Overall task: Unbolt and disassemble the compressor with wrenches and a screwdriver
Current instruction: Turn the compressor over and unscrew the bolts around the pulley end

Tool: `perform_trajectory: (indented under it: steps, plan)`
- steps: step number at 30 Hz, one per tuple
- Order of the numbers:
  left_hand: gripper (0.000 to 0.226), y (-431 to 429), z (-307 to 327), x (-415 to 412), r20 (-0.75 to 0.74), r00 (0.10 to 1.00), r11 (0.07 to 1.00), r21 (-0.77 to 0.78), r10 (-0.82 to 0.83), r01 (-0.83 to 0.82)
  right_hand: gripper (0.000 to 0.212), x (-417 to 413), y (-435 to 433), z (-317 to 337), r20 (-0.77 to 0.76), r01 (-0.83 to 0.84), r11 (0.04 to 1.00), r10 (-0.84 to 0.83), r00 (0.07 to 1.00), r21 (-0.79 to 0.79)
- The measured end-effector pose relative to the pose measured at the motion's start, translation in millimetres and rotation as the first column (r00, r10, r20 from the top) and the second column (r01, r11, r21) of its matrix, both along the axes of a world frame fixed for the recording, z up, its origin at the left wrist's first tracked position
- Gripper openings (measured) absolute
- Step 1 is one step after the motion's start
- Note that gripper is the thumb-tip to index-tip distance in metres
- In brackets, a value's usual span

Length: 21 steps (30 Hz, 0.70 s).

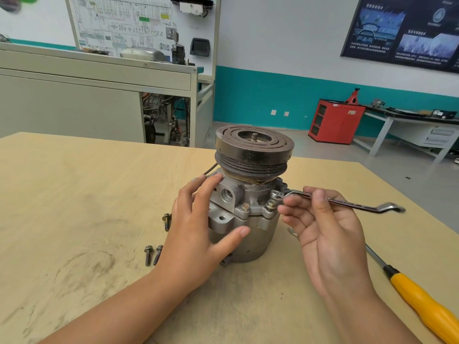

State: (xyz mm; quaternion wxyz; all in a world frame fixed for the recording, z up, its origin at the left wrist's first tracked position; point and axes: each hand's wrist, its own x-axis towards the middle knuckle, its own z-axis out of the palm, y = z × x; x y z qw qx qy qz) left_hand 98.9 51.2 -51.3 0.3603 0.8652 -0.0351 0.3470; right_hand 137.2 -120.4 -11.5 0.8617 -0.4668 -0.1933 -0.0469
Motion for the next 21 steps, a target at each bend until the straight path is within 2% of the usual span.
perform_trajectory:
  steps: [5, 9, 12, 14, 17, 21]
  plan:
    - [0.078, -0.3, 0.8, -0.4, -0.002, 1.000, 1.000, 0.005, 0.001, -0.001, 0.019, -9.7, 3.8, -2.8, 0.207, 0.153, 0.973, -0.116, 0.971, -0.170]
    - [0.078, 0.0, 0.7, -0.8, -0.003, 1.000, 1.000, 0.004, -0.002, 0.002, 0.008, -14.0, 4.8, -10.4, 0.414, 0.349, 0.900, -0.222, 0.883, -0.261]
    - [0.078, 0.0, 1.1, -0.9, -0.004, 1.000, 1.000, 0.004, -0.004, 0.004, 0.011, -15.7, 8.8, -14.0, 0.520, 0.447, 0.841, -0.246, 0.818, -0.304]
    - [0.077, 0.0, 1.0, -1.0, 0.000, 1.000, 1.000, 0.007, -0.005, 0.005, 0.007, -15.8, 11.1, -15.1, 0.494, 0.435, 0.854, -0.257, 0.830, -0.285]
    - [0.076, -0.3, 1.2, -1.1, 0.012, 1.000, 1.000, 0.015, -0.006, 0.005, 0.014, -10.2, 8.4, -12.8, 0.349, 0.344, 0.904, -0.246, 0.904, -0.254]
    - [0.075, -0.8, 1.9, -1.4, 0.006, 1.000, 1.000, 0.015, -0.002, 0.002, 0.019, -0.8, 1.5, -3.0, 0.132, 0.127, 0.964, -0.098, 0.986, -0.232]
